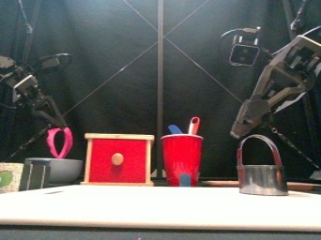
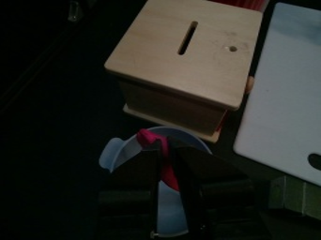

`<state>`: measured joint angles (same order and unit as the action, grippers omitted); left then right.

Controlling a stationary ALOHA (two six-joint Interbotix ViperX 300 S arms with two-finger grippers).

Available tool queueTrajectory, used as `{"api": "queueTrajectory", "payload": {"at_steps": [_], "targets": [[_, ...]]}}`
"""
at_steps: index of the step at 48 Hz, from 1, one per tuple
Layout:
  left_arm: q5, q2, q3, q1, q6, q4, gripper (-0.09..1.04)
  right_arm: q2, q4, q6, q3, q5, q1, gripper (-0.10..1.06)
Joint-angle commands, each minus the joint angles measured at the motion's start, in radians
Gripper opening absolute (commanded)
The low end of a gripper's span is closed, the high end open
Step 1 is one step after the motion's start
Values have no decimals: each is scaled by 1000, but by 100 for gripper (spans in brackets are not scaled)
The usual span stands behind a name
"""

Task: Get the cutter from the drawer then cut the dough then place the extra dough in the bowl
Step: Place the extra dough in the bowl

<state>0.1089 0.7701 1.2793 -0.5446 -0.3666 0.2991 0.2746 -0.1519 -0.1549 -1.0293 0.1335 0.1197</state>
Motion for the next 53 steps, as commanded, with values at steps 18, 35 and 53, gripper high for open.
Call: {"api": "queueTrajectory", "payload": {"at_steps": [18, 35, 53], "targets": [[-74, -38, -6, -31, 5, 318, 83, -3, -2, -3, 9, 8, 2, 90], [-94, -37, 26, -31, 6, 609, 84, -5, -2, -3, 9, 8, 2, 90], [-95, -31, -9, -25, 6, 666, 84, -5, -2, -3, 11, 8, 2, 90]]}}
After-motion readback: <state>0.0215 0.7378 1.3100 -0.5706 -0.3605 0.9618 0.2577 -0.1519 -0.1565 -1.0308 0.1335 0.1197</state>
